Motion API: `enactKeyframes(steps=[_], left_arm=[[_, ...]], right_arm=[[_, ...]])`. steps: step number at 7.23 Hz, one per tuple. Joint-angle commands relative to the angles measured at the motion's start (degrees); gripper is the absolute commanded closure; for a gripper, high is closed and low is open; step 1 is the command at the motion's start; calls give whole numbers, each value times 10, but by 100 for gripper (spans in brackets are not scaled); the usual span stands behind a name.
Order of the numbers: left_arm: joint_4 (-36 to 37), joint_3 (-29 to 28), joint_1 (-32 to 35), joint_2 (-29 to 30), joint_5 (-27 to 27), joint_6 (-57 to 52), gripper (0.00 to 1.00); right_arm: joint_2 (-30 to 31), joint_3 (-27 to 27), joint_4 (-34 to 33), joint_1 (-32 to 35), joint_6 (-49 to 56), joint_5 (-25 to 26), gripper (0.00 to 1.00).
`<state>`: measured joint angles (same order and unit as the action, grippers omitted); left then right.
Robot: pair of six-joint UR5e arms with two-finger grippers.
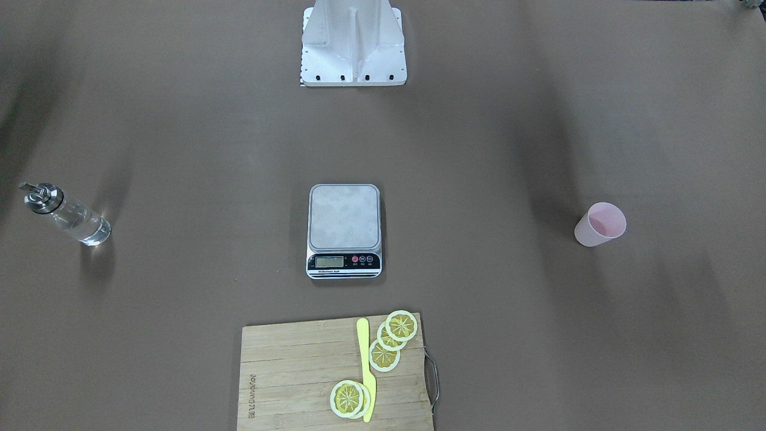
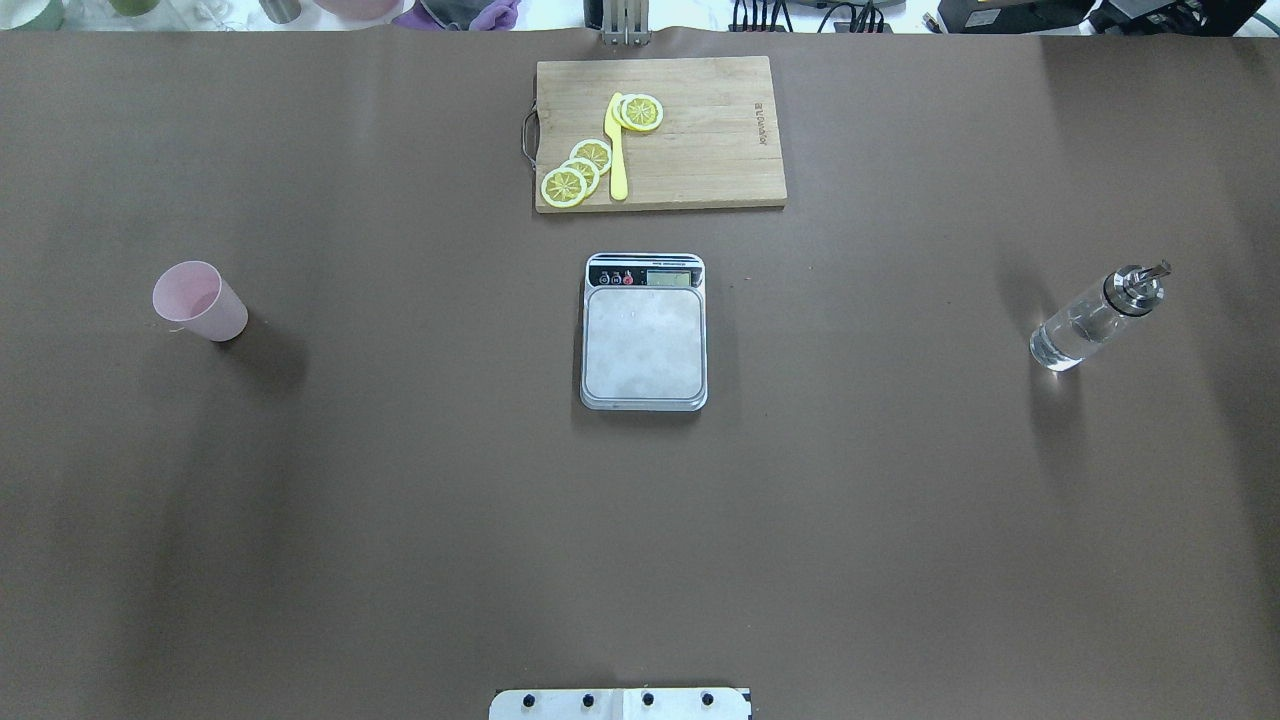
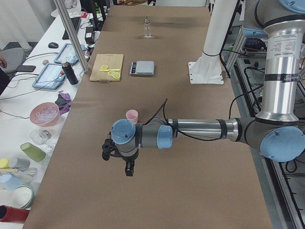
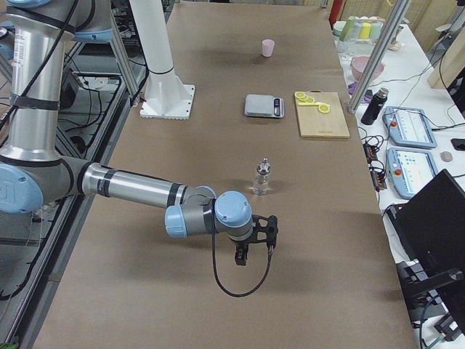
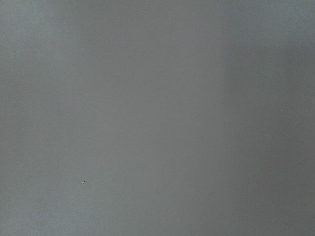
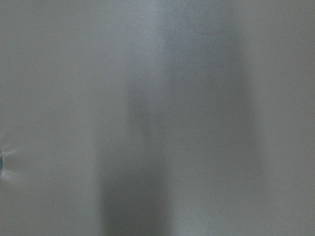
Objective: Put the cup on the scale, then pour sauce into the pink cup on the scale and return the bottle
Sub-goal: 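Move the left gripper toward the pink cup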
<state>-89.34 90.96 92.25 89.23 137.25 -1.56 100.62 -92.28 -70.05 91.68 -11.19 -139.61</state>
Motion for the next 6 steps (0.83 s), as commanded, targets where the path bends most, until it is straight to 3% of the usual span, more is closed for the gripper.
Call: enactKeyframes(steps=[1,4,6], left_arm=[[0,-2,-1,3,0,-1,1],[8,-5,-5,25,-11,7,1],[49,-5,-13,85,-8,62,1]], right_arm=[[2,-8,1,1,3,0,0],[1,-5,1,1,7,4,0],[0,-7,-3,1,4,6,0]])
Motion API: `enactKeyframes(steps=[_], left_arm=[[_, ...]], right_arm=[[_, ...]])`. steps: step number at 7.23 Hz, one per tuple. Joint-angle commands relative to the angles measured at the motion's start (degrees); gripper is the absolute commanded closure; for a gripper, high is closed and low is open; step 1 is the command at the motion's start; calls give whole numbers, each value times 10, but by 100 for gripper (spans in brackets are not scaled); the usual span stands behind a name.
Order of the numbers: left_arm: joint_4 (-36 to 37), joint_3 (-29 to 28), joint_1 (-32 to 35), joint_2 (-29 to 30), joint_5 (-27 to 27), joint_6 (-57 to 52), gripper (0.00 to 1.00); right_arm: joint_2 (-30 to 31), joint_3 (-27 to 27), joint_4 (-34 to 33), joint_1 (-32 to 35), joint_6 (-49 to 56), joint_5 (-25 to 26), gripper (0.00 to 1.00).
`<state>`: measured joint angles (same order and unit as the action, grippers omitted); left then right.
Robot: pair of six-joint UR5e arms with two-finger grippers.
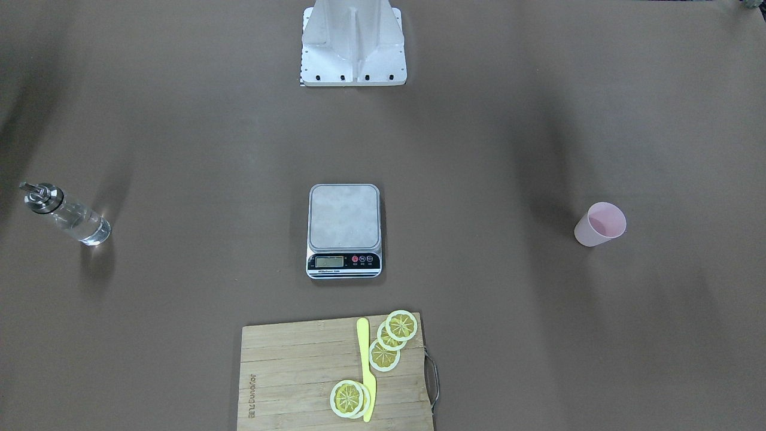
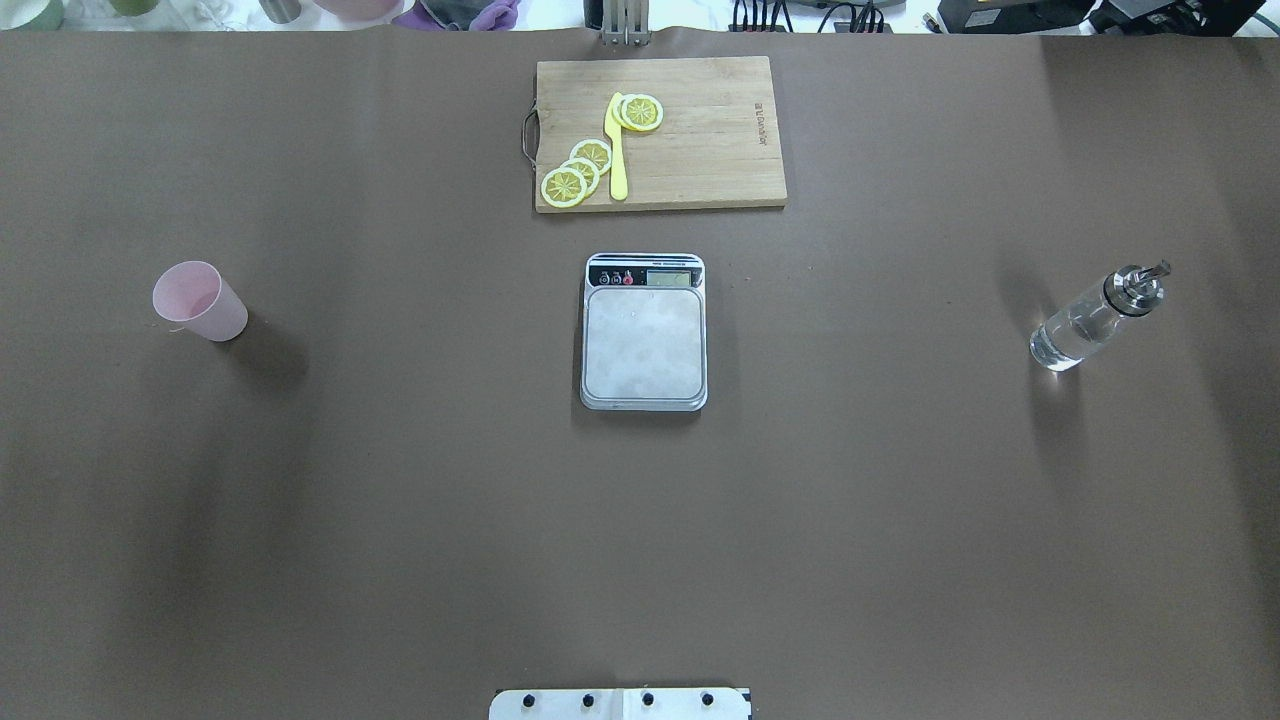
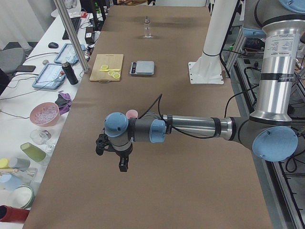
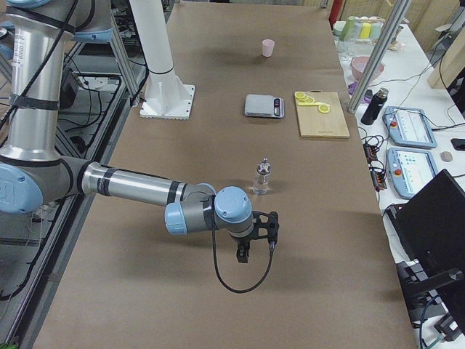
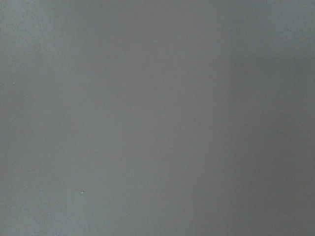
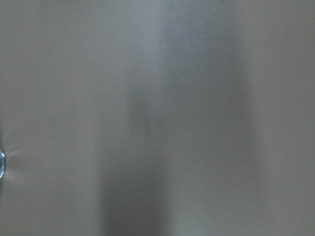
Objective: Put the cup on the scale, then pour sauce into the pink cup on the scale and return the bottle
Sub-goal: 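Move the left gripper toward the pink cup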
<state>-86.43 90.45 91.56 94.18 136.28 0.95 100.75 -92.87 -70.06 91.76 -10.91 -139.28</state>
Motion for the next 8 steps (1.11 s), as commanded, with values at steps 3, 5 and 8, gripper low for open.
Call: enactKeyframes(steps=[3,5,8], left_arm=[[12,-1,-88,105,6,191,1],[7,5,-124,125,7,248,1],[-86,-8,-209,126,5,374,1]], right_arm=[[-6,-10,-19,-2,5,89,0],[0,-18,-11,-2,36,75,0],[15,-44,0,-2,107,31,0]])
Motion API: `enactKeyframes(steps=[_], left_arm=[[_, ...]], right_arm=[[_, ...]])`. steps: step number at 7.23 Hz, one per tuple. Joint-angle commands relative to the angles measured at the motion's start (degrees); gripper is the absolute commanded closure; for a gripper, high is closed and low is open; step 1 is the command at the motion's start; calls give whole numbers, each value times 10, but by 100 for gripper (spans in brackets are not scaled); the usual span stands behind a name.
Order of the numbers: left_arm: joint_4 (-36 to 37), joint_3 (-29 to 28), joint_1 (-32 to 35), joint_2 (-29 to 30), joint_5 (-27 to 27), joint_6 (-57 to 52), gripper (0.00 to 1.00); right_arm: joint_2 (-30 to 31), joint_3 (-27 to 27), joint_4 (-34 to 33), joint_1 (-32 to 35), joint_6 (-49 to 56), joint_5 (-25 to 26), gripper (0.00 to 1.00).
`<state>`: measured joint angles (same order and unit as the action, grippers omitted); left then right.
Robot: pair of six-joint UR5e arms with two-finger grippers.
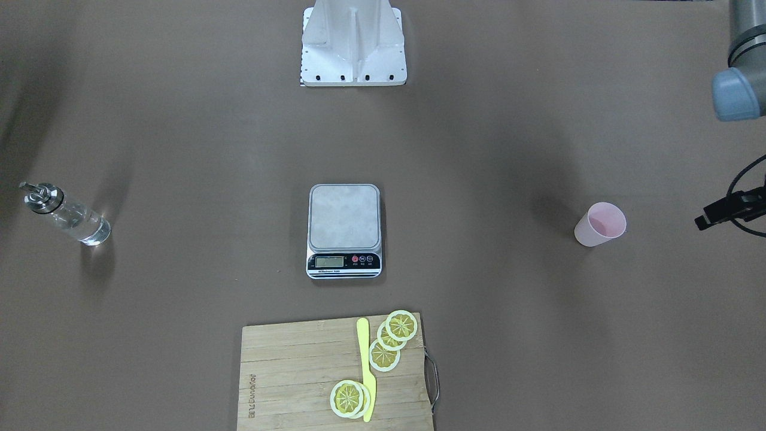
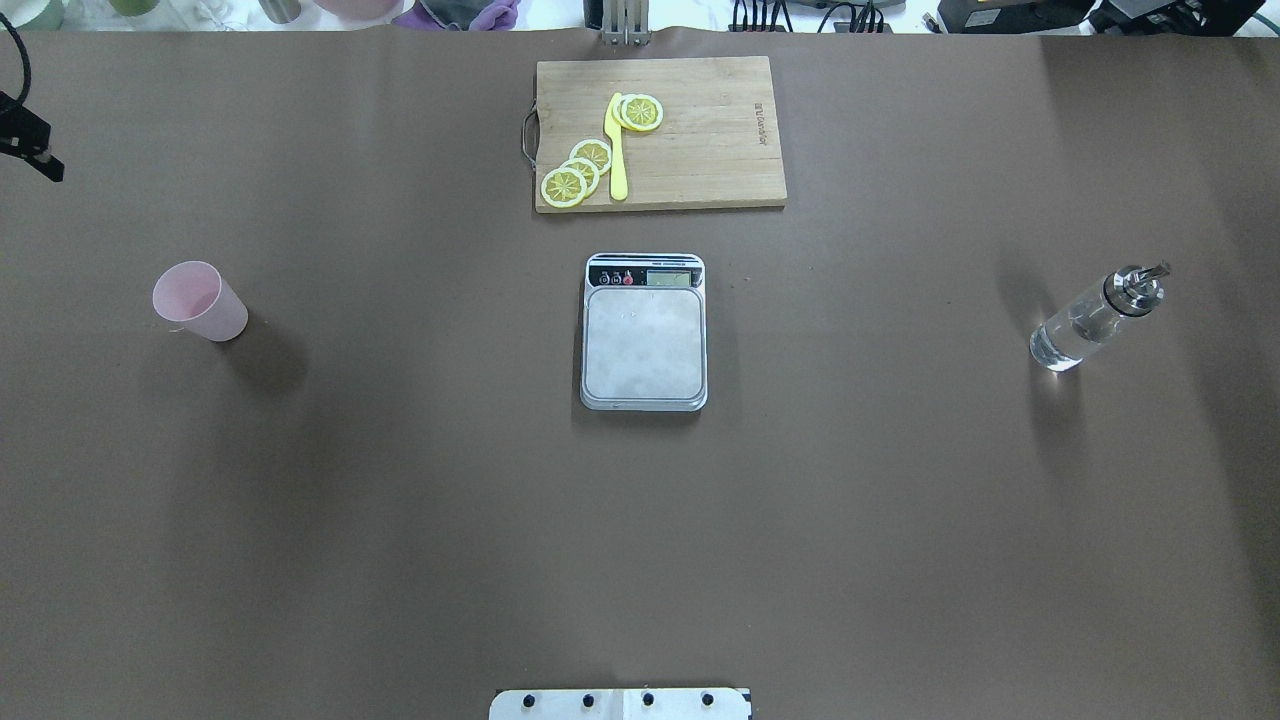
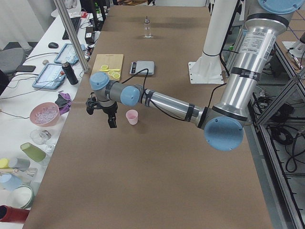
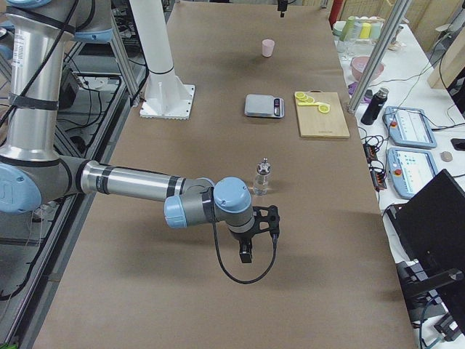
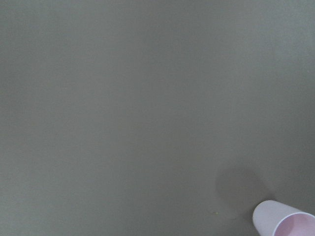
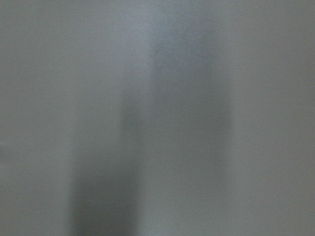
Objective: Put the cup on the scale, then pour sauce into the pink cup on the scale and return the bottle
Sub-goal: 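Grasp the pink cup with the left gripper while the right gripper approaches the glass bottle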
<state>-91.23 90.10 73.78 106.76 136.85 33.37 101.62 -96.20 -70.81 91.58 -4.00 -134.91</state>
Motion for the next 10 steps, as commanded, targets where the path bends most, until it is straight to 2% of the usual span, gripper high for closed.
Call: enactKeyframes(steps=[1,4,5,6,8,10], left_arm=[[-46,-6,-45,-1,-1,55,1],[-65,-12,-78,-7,-1,55,9],[-77,-23,-84,-8,-2,55,14],[-88,-29,-93,-8,-4,61,17],[-118,-50,-114,-8,-4,78,24],[-137,-55,-121,-16,-5,88,34]], right_arm=[[26,-13,46,-1,68,-12,0],[52,7,168,-5,72,-14,0],[53,35,221,-6,72,-22,0],[52,73,305,-11,72,-22,0],[47,81,369,-28,71,-40,0],[25,82,389,-54,71,-98,0]])
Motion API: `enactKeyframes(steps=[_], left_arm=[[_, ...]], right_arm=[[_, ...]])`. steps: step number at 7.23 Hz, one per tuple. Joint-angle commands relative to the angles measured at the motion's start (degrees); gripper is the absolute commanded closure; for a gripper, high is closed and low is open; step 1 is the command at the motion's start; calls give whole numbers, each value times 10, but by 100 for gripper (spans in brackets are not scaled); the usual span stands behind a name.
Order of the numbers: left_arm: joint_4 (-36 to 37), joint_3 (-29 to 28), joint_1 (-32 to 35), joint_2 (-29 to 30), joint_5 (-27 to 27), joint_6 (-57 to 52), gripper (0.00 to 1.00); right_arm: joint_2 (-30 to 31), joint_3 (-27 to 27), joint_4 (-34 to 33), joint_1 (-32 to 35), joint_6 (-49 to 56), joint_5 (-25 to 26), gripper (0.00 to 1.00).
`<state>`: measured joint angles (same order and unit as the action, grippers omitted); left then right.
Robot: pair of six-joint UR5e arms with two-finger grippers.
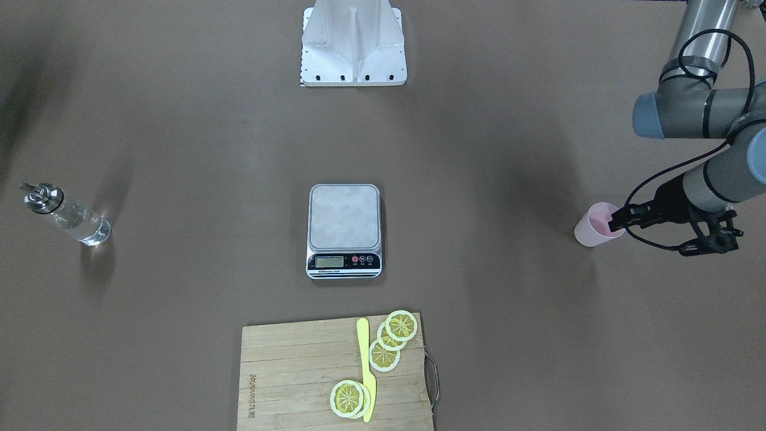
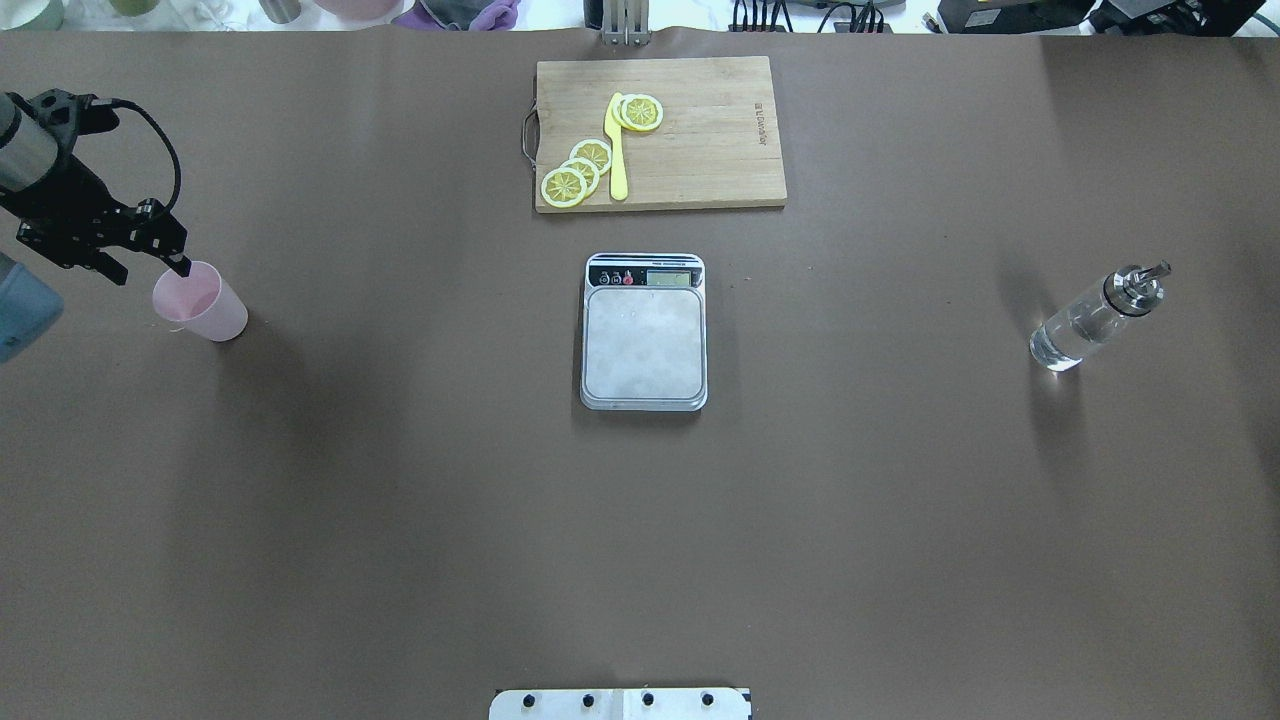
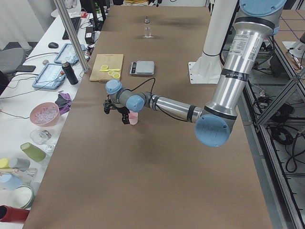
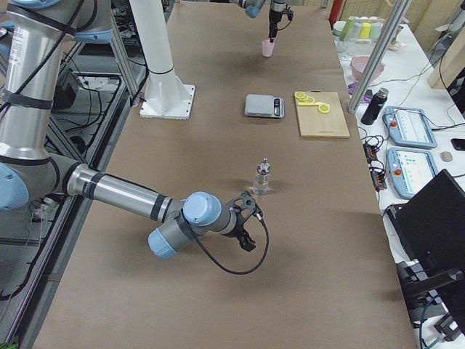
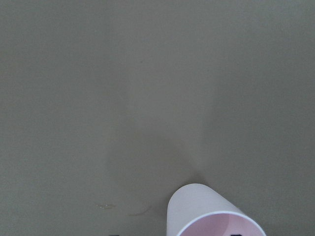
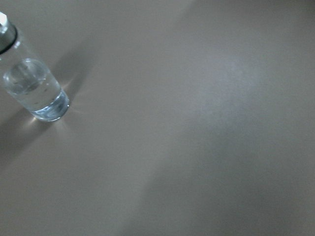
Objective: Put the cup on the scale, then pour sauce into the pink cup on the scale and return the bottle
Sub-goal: 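Grasp the pink cup with the left gripper while the right gripper approaches the glass bottle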
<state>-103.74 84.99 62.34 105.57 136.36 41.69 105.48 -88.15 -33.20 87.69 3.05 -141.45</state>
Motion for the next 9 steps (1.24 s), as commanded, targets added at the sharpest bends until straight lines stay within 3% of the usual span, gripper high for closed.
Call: enactKeyframes(steps=[1,2,4,6,9], left_arm=[[-12,-3,-7,-10,0,4,40],[-12,-3,-7,-12,0,4,49],[-11,-3,-8,-11,-1,3,76],[-11,-2,-11,-6,-13,6,100],[-3,4,-12,6,-12,8,100]], right_arm=[[-24,3,13,-32,0,-41,0],[-33,5,14,-51,1,-55,0],[-51,49,67,-79,2,-37,0],[-70,51,68,-98,2,17,0],[-97,49,107,-139,1,112,0]])
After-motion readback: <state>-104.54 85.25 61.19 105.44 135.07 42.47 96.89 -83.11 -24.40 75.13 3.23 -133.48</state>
